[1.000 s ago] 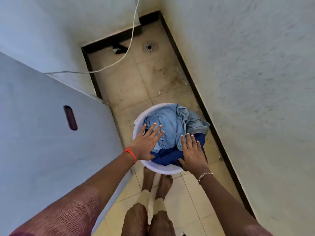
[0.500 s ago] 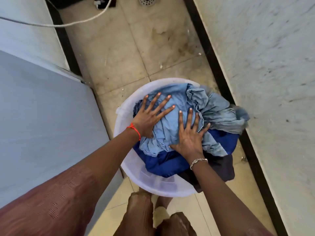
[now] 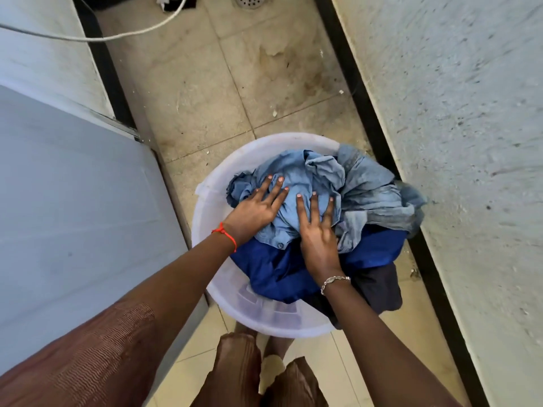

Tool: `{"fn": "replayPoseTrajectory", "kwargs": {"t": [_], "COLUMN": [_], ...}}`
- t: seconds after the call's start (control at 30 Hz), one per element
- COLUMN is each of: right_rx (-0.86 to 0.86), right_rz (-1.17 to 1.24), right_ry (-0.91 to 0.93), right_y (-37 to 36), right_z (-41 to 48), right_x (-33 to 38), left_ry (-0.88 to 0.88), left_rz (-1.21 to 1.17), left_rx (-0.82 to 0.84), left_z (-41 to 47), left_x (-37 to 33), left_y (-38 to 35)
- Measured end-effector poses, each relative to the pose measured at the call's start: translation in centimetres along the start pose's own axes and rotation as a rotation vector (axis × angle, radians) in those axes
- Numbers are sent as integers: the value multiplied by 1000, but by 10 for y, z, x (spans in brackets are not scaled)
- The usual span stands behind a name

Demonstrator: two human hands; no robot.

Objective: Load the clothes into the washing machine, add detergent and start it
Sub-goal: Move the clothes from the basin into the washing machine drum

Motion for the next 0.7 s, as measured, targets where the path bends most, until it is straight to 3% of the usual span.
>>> {"fn": "replayPoseTrajectory", "kwargs": {"t": [0.27, 0.7], "right_rx": [-15, -18], "right_rz": [188, 225], "right_ry": [56, 291], "right_y": [115, 387], "right_z": [-42, -106], "right_x": [21, 60], "left_ry": [14, 177], "left_rz": [-42, 47], "left_rx": [77, 10], "left_z": [-44, -116], "left_x": [0, 28], "left_y": [103, 384]}}
Point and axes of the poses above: each hand's wrist, its own z-axis towards the middle knuckle, its own y-axis out of the back of the hand, x = y × z, the point moved 5 cm from there along z, towards the middle knuckle, and after that the axes turned 14 degrees about y, right-handed, at the moved point
